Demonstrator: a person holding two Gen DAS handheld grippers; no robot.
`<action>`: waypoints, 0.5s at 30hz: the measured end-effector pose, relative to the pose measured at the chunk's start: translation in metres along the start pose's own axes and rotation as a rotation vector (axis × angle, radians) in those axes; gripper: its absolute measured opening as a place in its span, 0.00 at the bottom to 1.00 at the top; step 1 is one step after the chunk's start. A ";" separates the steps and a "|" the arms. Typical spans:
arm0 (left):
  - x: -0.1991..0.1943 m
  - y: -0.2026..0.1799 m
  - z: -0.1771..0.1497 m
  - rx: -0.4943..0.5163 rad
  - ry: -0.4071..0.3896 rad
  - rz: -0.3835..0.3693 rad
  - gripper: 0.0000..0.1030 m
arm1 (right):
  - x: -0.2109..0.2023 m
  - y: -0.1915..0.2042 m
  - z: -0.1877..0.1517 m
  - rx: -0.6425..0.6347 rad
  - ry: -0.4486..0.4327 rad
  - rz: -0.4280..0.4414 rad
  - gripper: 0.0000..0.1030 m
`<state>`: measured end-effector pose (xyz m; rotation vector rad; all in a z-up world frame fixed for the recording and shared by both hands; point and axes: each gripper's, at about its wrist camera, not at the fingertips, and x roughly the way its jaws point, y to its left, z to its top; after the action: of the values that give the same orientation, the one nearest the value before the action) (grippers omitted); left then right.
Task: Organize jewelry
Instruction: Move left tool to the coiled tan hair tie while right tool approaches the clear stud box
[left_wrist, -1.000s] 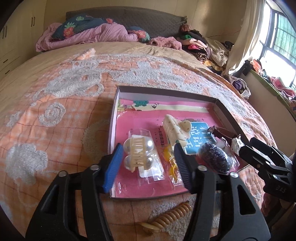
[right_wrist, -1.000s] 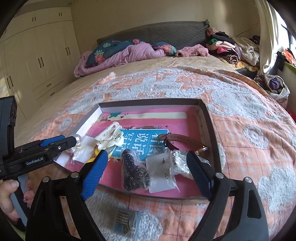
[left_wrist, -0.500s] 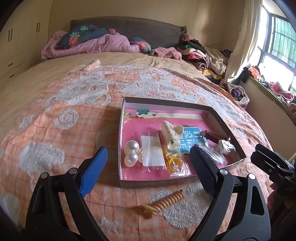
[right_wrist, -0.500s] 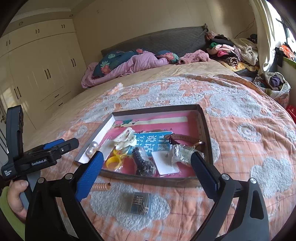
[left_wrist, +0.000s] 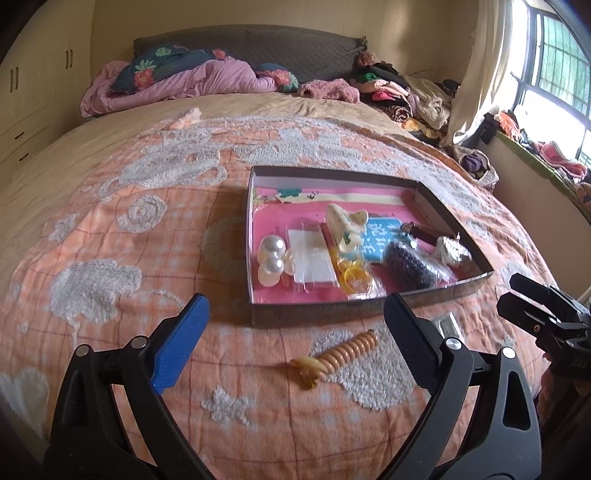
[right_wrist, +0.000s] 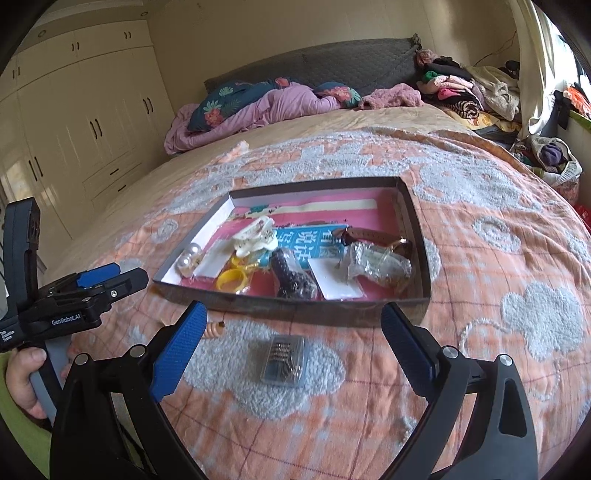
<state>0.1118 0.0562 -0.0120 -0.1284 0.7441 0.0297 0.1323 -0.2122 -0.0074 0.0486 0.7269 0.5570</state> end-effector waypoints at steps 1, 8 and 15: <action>0.000 0.000 -0.002 0.002 0.007 0.002 0.86 | 0.002 0.000 -0.002 0.001 0.007 -0.001 0.92; 0.007 0.001 -0.018 0.030 0.063 0.015 0.86 | 0.016 0.008 -0.019 -0.023 0.068 -0.016 0.92; 0.012 0.001 -0.033 0.055 0.105 -0.003 0.86 | 0.034 0.010 -0.030 -0.044 0.114 -0.032 0.88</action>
<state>0.0986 0.0523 -0.0441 -0.0786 0.8494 -0.0002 0.1289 -0.1917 -0.0486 -0.0360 0.8245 0.5487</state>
